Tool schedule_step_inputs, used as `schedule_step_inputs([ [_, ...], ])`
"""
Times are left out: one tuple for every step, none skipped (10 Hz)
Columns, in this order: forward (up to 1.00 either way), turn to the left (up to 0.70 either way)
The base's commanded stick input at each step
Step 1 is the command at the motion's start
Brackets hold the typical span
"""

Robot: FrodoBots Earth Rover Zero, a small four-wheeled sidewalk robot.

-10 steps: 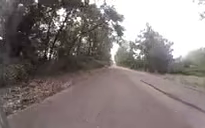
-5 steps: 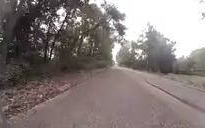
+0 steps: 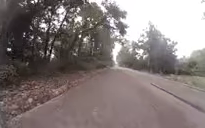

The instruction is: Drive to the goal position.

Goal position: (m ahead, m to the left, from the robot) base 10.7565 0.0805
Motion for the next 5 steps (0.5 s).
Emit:
schedule_step_inputs([
  [0.70, 0.00],
  [0.70, -0.30],
  [0.70, -0.33],
  [0.70, -0.34],
  [0.70, -0.34],
])
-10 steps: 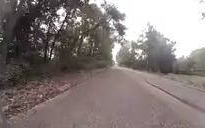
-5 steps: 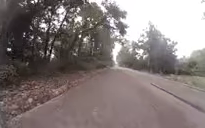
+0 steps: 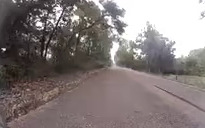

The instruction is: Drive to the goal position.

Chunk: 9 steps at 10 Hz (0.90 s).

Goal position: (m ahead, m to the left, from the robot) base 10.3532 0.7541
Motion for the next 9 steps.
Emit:
schedule_step_inputs([
  [0.70, -0.34],
  [0.70, -0.08],
  [0.70, 0.00],
  [0.70, 0.00],
  [0.70, 0.00],
  [0.70, 0.00],
  [0.70, 0.00],
  [0.70, 0.00],
  [0.70, 0.00],
])
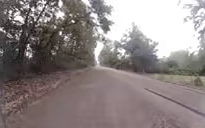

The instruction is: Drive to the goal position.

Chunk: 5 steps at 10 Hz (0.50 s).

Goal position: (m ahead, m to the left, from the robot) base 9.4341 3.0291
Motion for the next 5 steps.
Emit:
schedule_step_inputs([
  [0.70, 0.00],
  [0.70, 0.00],
  [0.70, 0.00],
  [0.70, 0.00],
  [0.70, 0.00],
])
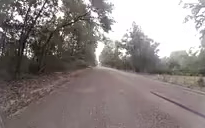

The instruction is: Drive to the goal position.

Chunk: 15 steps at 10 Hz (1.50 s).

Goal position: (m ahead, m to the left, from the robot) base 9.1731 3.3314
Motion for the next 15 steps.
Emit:
schedule_step_inputs([
  [0.70, 0.00],
  [0.70, 0.00],
  [0.70, 0.00],
  [0.70, 0.00],
  [0.70, 0.00],
  [0.70, 0.00],
  [0.70, 0.00],
  [0.70, 0.00],
  [0.70, 0.00],
  [0.70, 0.00],
  [0.70, 0.00],
  [0.70, 0.00],
  [0.70, 0.00],
  [0.70, 0.00],
  [0.70, 0.00],
])
